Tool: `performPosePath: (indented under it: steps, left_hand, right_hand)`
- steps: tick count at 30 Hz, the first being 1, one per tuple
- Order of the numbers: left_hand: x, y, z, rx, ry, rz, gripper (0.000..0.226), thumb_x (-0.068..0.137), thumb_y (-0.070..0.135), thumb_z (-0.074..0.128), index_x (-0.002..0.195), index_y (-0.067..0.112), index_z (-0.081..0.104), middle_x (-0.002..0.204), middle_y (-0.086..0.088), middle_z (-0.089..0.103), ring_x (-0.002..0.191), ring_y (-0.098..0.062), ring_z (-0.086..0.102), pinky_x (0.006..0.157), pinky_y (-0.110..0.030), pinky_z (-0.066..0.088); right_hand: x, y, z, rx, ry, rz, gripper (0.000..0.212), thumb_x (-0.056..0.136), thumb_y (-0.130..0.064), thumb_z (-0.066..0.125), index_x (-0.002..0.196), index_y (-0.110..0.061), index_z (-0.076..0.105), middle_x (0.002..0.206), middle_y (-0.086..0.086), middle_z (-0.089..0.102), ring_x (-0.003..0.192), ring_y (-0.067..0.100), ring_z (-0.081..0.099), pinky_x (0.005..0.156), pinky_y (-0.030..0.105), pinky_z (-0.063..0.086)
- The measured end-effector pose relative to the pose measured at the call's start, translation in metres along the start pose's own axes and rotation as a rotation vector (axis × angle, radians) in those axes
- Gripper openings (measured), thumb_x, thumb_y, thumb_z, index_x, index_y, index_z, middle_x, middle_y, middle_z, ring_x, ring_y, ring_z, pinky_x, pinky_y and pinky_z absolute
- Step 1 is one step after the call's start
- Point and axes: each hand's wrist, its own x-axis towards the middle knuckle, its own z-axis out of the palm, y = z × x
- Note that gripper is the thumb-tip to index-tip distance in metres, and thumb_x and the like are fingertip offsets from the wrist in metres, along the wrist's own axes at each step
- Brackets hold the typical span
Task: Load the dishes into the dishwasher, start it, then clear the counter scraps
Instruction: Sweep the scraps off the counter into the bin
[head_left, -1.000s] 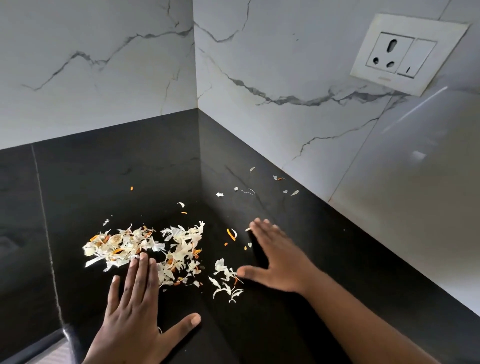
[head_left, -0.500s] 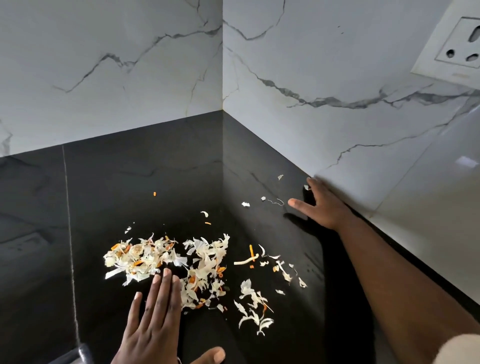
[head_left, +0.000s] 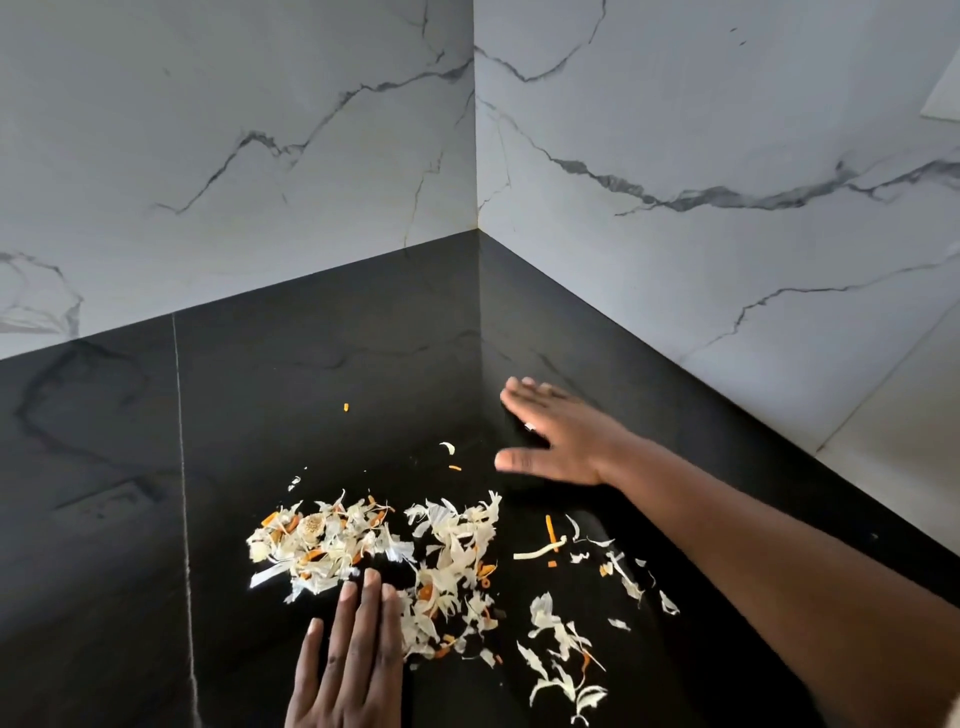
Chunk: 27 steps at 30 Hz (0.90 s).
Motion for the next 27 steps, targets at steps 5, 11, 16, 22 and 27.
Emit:
performPosePath:
  steps: [5, 11, 16, 22, 27]
  left_hand:
    - [0.003, 0.003, -0.013, 0.019, -0.164, 0.027, 0.036, 0.104, 0.015, 0.024, 0.129, 0.0, 0.046, 0.135, -0.015, 0.052, 0.111, -0.032, 0.063, 0.106, -0.037, 0.029]
    - [0.008, 0.008, -0.046, -0.284, -0.558, -0.173, 0.122, 0.069, 0.094, 0.024, 0.14, -0.005, 0.037, 0.148, -0.021, 0.037, 0.14, -0.03, 0.024, 0.113, -0.04, 0.012]
    - [0.013, 0.011, -0.056, -0.391, -0.624, -0.189, 0.123, 0.068, 0.094, 0.029, 0.142, -0.003, 0.036, 0.149, -0.018, 0.036, 0.138, -0.027, 0.025, 0.112, -0.038, 0.004]
    - [0.011, 0.01, -0.056, -0.383, -0.624, -0.174, 0.119, 0.071, 0.092, 0.026, 0.142, -0.003, 0.035, 0.149, -0.018, 0.037, 0.139, -0.026, 0.023, 0.112, -0.038, 0.003]
    - [0.014, 0.01, -0.067, -0.451, -0.625, -0.191, 0.127, 0.054, 0.1, -0.002, 0.143, 0.013, -0.03, 0.15, 0.0, -0.037, 0.137, -0.013, -0.038, 0.111, -0.034, -0.024]
  right_hand:
    - [-0.062, -0.073, 0.017, 0.052, -0.114, -0.245, 0.114, 0.066, -0.089, 0.026, 0.154, -0.021, -0.002, 0.159, -0.007, -0.013, 0.144, 0.003, -0.017, 0.115, 0.025, -0.014]
    - [-0.106, -0.129, 0.022, 0.186, -0.129, -0.216, 0.111, 0.075, -0.074, 0.052, 0.154, -0.02, -0.006, 0.159, -0.01, -0.015, 0.142, -0.001, -0.021, 0.116, 0.022, -0.013]
    - [-0.154, -0.05, 0.001, 0.225, 0.258, 0.174, 0.113, 0.066, -0.093, 0.036, 0.152, -0.021, 0.022, 0.159, -0.004, 0.019, 0.146, 0.007, 0.005, 0.121, 0.036, 0.01]
    - [-0.252, 0.049, 0.003, 0.065, 0.164, 0.796, 0.145, 0.043, -0.106, 0.008, 0.154, -0.013, 0.015, 0.161, 0.005, 0.01, 0.148, 0.016, 0.009, 0.119, 0.031, 0.007]
    - [-0.214, -0.011, 0.028, 0.054, 0.137, 0.662, 0.144, 0.045, -0.104, 0.002, 0.154, -0.009, 0.0, 0.161, 0.011, -0.007, 0.148, 0.02, -0.007, 0.117, 0.03, -0.007]
